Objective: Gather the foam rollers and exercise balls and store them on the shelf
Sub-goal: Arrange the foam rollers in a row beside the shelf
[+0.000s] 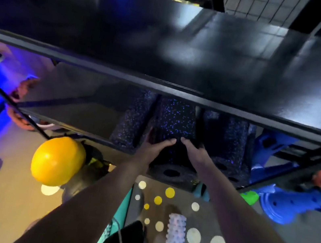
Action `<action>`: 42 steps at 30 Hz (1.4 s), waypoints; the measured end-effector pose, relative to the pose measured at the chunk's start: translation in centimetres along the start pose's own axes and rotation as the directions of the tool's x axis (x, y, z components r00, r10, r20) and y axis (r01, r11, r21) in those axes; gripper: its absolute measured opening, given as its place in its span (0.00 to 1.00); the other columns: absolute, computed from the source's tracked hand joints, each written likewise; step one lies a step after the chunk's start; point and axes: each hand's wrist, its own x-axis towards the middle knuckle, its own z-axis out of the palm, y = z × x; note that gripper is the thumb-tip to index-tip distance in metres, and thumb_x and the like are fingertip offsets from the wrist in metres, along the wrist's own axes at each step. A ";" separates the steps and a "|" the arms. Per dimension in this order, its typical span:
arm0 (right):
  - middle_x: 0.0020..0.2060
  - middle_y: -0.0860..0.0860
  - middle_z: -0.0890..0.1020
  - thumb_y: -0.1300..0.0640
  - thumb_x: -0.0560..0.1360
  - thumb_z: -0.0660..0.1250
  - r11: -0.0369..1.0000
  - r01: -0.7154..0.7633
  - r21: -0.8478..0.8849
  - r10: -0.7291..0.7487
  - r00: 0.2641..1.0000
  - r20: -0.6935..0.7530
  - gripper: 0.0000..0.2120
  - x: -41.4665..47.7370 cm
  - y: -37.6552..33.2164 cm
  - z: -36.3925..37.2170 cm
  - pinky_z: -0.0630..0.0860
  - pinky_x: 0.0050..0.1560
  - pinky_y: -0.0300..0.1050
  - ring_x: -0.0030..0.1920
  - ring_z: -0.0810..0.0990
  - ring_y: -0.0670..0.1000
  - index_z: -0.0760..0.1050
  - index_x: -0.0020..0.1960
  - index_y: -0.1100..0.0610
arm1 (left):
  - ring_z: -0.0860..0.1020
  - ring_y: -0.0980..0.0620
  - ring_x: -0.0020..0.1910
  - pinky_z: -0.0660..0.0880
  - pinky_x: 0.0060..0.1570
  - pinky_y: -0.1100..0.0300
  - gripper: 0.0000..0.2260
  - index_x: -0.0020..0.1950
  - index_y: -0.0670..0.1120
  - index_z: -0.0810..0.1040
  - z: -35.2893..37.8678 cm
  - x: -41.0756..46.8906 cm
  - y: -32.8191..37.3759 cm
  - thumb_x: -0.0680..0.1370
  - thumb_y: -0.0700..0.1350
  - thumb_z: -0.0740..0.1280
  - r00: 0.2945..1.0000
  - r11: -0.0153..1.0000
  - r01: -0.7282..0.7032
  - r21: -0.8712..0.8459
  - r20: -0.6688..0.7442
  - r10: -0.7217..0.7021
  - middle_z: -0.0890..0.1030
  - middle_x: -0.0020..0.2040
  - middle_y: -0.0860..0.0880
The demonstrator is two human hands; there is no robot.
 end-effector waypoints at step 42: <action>0.71 0.57 0.74 0.52 0.84 0.58 0.705 0.274 -0.655 -0.097 0.951 0.293 0.29 -19.4 13.9 0.6 0.72 0.61 0.46 0.66 0.76 0.61 0.52 0.82 0.44 | 0.81 0.49 0.46 0.77 0.39 0.60 0.12 0.65 0.49 0.78 -8.5 -23.4 -12.4 0.82 0.41 0.66 0.970 0.978 0.164 0.129 -0.202 -0.136 0.83 0.52 0.48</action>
